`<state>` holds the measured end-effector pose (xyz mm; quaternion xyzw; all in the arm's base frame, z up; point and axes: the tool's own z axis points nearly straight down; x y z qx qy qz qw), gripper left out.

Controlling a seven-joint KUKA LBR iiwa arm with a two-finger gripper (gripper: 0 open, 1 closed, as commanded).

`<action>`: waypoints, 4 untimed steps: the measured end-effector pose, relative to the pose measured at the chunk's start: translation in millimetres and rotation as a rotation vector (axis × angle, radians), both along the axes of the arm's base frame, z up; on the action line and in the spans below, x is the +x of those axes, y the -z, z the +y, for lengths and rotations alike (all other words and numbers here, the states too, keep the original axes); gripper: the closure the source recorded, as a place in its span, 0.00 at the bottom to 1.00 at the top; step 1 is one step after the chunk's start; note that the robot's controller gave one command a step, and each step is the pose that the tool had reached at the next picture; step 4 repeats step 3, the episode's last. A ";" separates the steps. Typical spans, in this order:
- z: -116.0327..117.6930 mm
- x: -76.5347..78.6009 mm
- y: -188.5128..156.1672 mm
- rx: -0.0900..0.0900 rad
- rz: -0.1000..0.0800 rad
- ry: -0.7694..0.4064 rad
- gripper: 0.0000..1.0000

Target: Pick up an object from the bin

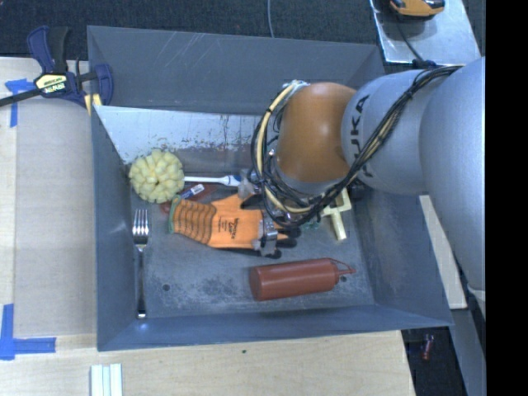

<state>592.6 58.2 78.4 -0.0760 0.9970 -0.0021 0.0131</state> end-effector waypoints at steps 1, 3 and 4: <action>-4.1 1.1 6.4 0.006 0.008 0.081 1.00; -4.6 -2.7 -21.1 0.004 0.021 0.080 1.00; -4.6 -2.7 -21.1 0.004 0.021 0.080 1.00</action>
Offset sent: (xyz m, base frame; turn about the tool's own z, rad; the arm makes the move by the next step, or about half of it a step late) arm 0.0000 0.0000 0.0000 0.0000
